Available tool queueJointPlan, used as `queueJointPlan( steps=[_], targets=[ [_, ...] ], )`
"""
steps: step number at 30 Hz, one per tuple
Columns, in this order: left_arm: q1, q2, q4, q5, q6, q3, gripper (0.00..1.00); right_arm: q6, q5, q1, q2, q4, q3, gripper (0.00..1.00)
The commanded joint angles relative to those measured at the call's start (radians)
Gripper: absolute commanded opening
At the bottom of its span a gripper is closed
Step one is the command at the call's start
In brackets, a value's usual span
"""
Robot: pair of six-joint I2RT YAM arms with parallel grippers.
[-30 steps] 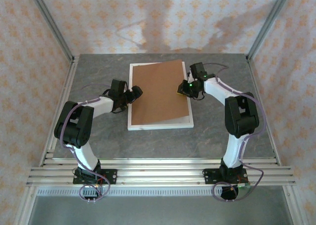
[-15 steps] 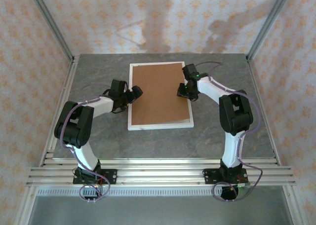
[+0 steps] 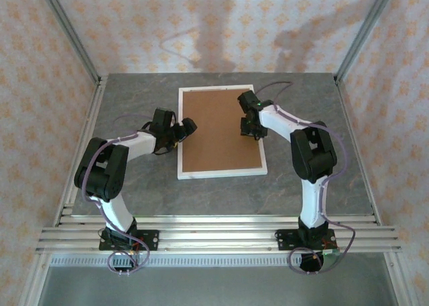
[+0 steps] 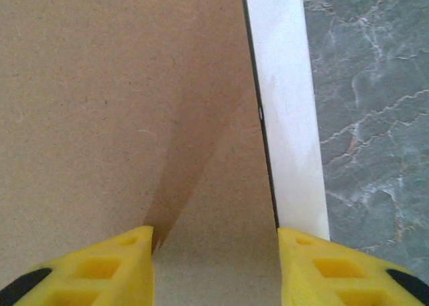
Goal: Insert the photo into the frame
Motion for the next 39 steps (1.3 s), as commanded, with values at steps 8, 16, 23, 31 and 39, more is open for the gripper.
queueJointPlan(
  steps=[8, 16, 23, 31, 39],
  targets=[
    [-0.037, -0.038, -0.076, 0.093, 0.021, 0.067, 1.0, -0.027, 0.071, 0.031, -0.028, -0.13, 0.038, 0.6],
    [0.007, -0.037, -0.362, -0.06, 0.26, 0.216, 1.0, -0.04, -0.032, -0.076, -0.162, -0.105, -0.018, 0.62],
    [0.01, 0.055, -0.557, -0.192, 0.436, 0.372, 0.99, -0.092, -0.26, -0.2, -0.12, -0.014, -0.061, 0.61],
    [-0.007, 0.15, -0.567, -0.127, 0.432, 0.422, 0.89, -0.089, -0.338, -0.234, -0.038, 0.038, -0.08, 0.56],
    [-0.018, 0.213, -0.572, -0.077, 0.431, 0.417, 0.68, -0.075, -0.339, -0.234, -0.037, 0.074, -0.143, 0.39]
  ],
)
